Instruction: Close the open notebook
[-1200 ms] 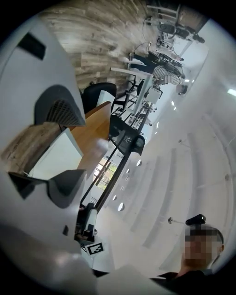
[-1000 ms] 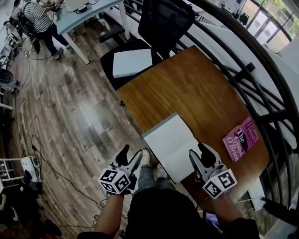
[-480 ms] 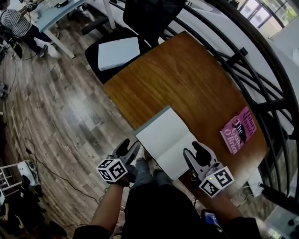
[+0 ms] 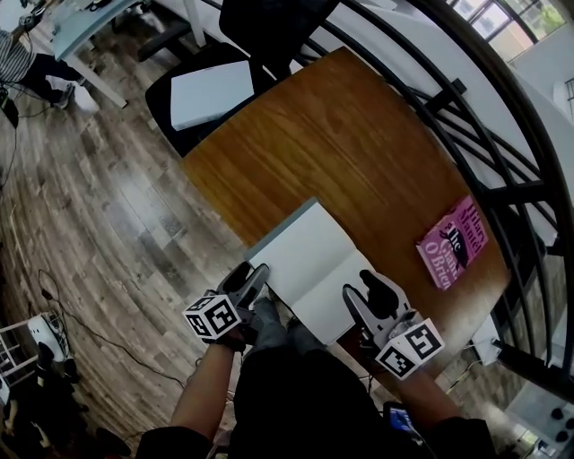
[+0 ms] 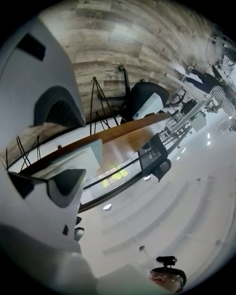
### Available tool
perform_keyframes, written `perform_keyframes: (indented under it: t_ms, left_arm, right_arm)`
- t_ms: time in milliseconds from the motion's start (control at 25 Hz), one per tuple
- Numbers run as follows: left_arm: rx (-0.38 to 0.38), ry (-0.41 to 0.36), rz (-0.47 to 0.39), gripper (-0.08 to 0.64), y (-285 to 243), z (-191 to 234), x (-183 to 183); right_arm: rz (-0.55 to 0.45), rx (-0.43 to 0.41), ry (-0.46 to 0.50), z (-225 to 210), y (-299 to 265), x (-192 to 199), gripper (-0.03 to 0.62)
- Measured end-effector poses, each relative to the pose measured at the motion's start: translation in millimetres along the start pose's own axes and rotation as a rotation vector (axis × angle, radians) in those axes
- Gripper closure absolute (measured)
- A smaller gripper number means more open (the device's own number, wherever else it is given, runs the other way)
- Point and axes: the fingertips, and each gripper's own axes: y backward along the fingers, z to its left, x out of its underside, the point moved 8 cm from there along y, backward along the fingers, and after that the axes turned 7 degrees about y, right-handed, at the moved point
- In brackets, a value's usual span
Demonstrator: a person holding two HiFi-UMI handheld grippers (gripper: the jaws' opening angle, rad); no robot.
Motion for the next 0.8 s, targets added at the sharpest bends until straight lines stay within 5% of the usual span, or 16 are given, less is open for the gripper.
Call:
perform_keyframes:
  t_ms: [360,800]
  left_arm:
    - [0.058,-0.028,-0.051,0.516,5.6,-20.0,-10.5]
    - [0.115,-0.444,-0.056,0.528,39.8,-89.8,-1.5]
  right_arm:
    - [-0.001,-0.022,0.001,-1.4,3.1,-1.1,0.409]
    - [-0.058,-0.064,0.068,14.3,32.4,-12.8,0.411]
